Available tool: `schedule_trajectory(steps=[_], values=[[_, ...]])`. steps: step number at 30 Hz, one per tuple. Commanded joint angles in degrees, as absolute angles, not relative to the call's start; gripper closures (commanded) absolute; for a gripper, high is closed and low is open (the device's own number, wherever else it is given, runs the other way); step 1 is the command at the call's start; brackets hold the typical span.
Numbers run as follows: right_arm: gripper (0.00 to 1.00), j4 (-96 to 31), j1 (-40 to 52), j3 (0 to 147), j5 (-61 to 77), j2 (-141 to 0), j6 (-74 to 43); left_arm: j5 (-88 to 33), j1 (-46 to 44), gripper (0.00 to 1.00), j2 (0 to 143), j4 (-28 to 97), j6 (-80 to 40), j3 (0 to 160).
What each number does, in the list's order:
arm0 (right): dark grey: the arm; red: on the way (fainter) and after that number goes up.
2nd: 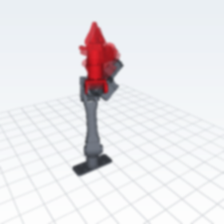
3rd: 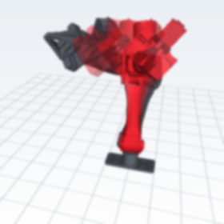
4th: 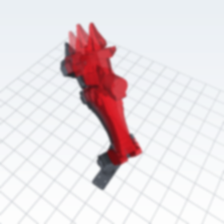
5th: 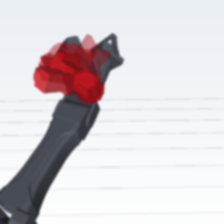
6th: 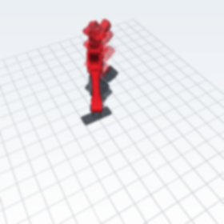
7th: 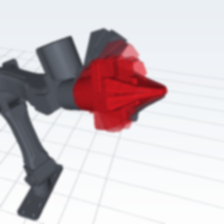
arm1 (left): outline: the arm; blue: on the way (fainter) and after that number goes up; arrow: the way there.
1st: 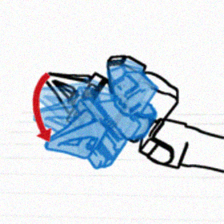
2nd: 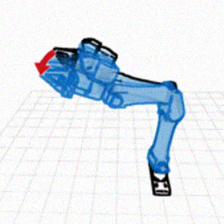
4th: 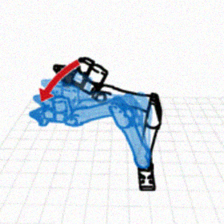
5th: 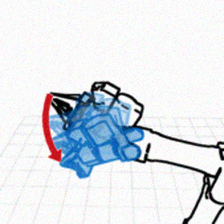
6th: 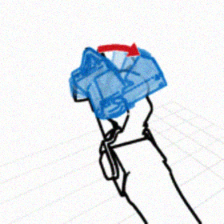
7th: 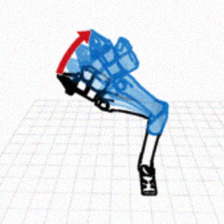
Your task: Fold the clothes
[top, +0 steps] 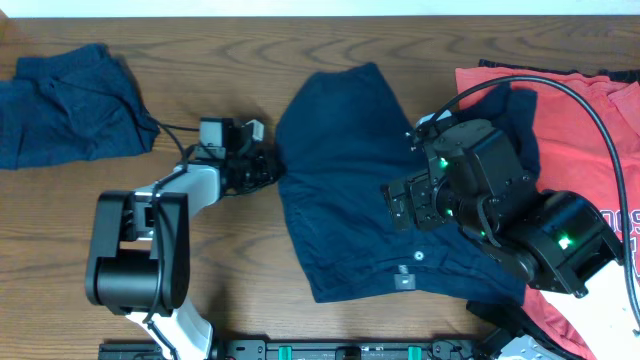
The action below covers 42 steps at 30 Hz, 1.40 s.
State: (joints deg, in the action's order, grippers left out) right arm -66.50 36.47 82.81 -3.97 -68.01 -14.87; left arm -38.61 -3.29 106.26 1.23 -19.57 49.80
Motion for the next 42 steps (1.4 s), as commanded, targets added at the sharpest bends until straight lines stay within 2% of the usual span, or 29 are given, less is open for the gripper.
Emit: schedule_trajectory(steps=[1,10,17,18,20,23,25,28,32,35,39,42], values=[[0.01,-66.39,37.15,83.79,-4.97,-69.63,-15.16,-36.82,0.3,0.94,103.9,2.66,-16.95,50.87],[0.01,-64.62,37.08,83.79,-4.93,-77.08,-16.4,-36.86,10.22,0.94,99.57,8.58,-16.08,50.87],[0.01,-61.58,37.04,83.79,-3.77,-85.91,-19.66,-36.82,12.97,0.94,96.9,17.45,-11.88,50.87],[0.01,-61.23,37.04,83.79,-3.2,-87.37,-19.75,-36.84,12.95,0.89,96.73,18.44,-11.25,50.87],[0.01,-60.77,37.04,83.79,-2.28,-89.78,-20.25,-36.84,12.95,0.67,96.64,19.81,-10.72,50.87],[0.01,-60.66,37.04,83.79,-1.87,-93.21,-23.53,-36.84,12.95,0.45,96.62,20.56,-10.72,50.87],[0.01,-61.3,37.04,83.77,-0.32,-95.61,-26.35,-36.86,12.95,0.24,96.53,20.56,-10.74,50.87],[0.01,-63.22,37.17,83.07,3.16,-99.24,-29.45,-36.86,12.95,0.13,96.31,20.56,-10.74,50.87],[0.01,-62.72,38.46,79.83,2.74,-101.21,-31.31,-36.88,12.95,0.13,96.14,20.51,-10.74,50.87],[0.06,-62.26,38.68,78.65,2.81,-101.21,-31.97,-37.91,12.95,0.2,95.68,20.8,-10.74,50.87],[0.03,-62.17,37.87,78.74,2.83,-100.25,-32.75,-45.58,12.88,0.21,93.89,22.31,-10.72,50.87],[0.01,-62.48,36.86,78.74,2.22,-98.74,-32.53,-45.84,12.8,0.21,90.48,26.06,-9.65,50.87]])
